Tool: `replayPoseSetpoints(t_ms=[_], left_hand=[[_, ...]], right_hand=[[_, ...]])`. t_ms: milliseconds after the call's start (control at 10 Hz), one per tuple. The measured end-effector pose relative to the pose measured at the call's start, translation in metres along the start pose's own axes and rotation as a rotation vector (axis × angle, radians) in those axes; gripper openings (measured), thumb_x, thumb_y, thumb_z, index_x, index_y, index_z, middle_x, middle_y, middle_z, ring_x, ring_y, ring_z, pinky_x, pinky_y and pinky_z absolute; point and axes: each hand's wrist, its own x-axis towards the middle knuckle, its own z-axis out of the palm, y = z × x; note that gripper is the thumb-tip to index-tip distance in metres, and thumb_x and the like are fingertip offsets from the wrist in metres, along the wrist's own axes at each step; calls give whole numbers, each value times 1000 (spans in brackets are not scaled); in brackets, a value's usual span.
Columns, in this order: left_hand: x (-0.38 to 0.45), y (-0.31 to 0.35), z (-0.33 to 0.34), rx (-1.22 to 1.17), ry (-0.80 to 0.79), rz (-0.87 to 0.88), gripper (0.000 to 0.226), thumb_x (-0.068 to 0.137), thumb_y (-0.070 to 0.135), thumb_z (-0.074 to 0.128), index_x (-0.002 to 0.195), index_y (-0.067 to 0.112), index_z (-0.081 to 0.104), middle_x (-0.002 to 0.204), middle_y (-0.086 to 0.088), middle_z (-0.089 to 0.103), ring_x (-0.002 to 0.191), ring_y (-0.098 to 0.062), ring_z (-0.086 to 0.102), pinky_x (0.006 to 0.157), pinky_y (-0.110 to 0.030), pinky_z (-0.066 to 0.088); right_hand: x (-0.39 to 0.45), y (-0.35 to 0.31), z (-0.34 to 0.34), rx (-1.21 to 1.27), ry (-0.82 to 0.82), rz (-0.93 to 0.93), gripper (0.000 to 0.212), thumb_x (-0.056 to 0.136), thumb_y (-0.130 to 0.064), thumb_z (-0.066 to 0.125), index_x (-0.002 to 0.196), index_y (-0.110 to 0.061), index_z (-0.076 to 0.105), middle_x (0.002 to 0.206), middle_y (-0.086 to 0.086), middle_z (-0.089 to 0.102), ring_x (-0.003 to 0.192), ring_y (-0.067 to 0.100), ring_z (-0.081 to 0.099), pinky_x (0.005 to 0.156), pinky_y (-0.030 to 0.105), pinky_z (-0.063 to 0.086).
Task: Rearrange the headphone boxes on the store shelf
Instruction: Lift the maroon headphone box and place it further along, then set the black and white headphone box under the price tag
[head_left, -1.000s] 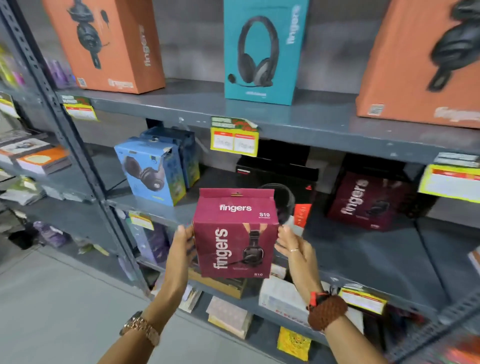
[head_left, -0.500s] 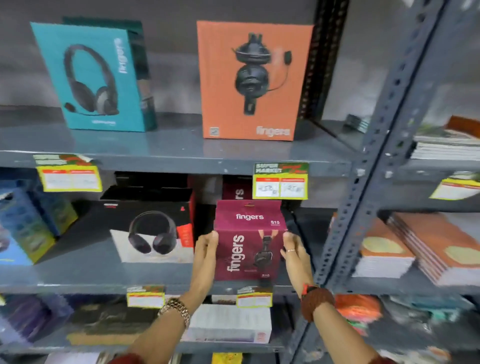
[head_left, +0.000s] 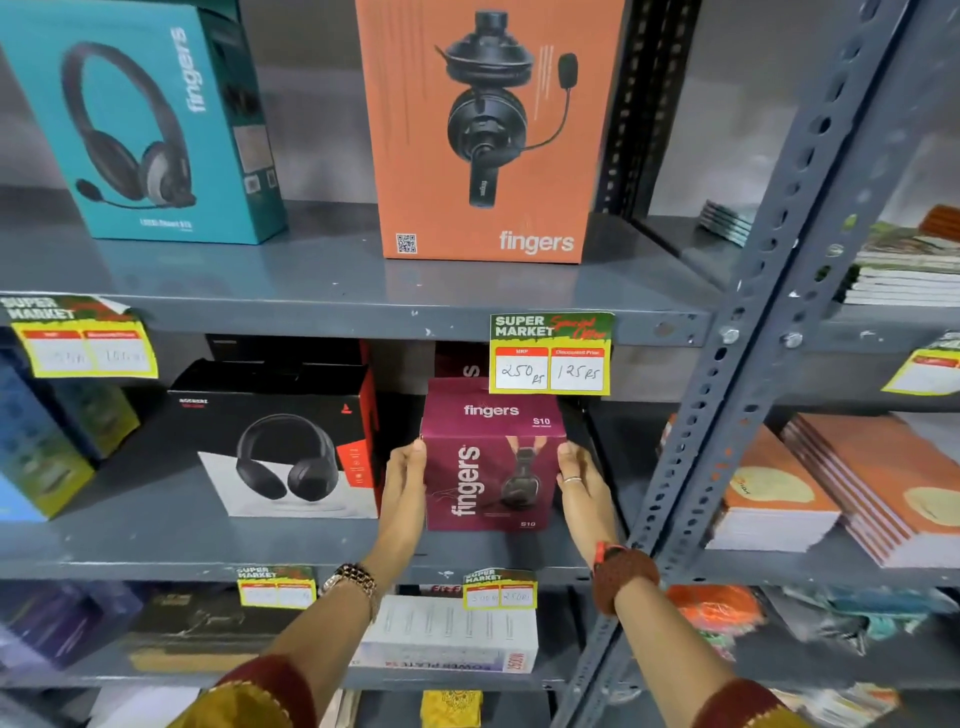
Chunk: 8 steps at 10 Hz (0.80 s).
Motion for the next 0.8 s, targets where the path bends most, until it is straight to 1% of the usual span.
replayPoseSetpoints(t_ms=[100,200,300,400,500,600,700,800], left_hand=[[0,0,0,15,-16,-1,58,65,86,36,95,38,48,111,1,59,113,-19,58,102,-42,45],[-2,4,0,2,-36,-1,58,74,78,35,105,30,47,109,4,59,107,-12,59,87,-27,47],[-4,7,-1,0,-60,1,55,75,71,31,112,32,44,111,13,55,102,2,54,86,-20,42],[-9,2,-10,36,-25,28,68,78,77,27,129,35,42,132,14,46,120,-3,46,108,-32,33],[-16,-3,-30,35,140,64,57,90,59,28,136,27,41,138,10,42,131,-10,39,112,-33,29],[-20,-2,-73,68,330,75,45,97,44,29,132,21,44,133,5,47,126,-16,43,103,-28,30],[-10,4,-129,121,514,92,44,98,38,29,131,13,45,136,-9,47,126,-24,45,102,-30,31],[4,16,-173,138,575,103,46,99,34,28,137,10,38,145,-10,37,133,-25,38,102,-24,25]], right_hand=[[-3,-7,6,-64,-5,5,70,89,-58,37,75,9,53,70,15,49,88,35,49,71,33,28],[27,17,11,21,41,-73,43,84,-62,39,97,-23,52,100,17,62,109,36,57,86,33,41],[32,21,16,54,74,-77,26,97,-39,36,115,-27,50,132,4,57,121,25,53,99,31,38],[18,21,28,108,211,-158,52,97,-36,39,146,-20,33,148,-2,41,137,17,39,111,27,26],[6,22,44,112,321,-372,51,97,-25,43,147,-20,30,152,1,37,140,14,34,116,28,28],[-5,12,72,71,259,-524,47,96,-19,46,142,-18,40,143,-3,46,128,9,47,104,12,37],[-11,-4,113,42,151,-574,44,94,-22,47,137,-18,46,139,-3,51,118,13,56,101,24,45],[-8,-19,150,15,25,-497,43,95,-19,48,138,-16,46,141,3,51,118,9,53,104,24,42]])
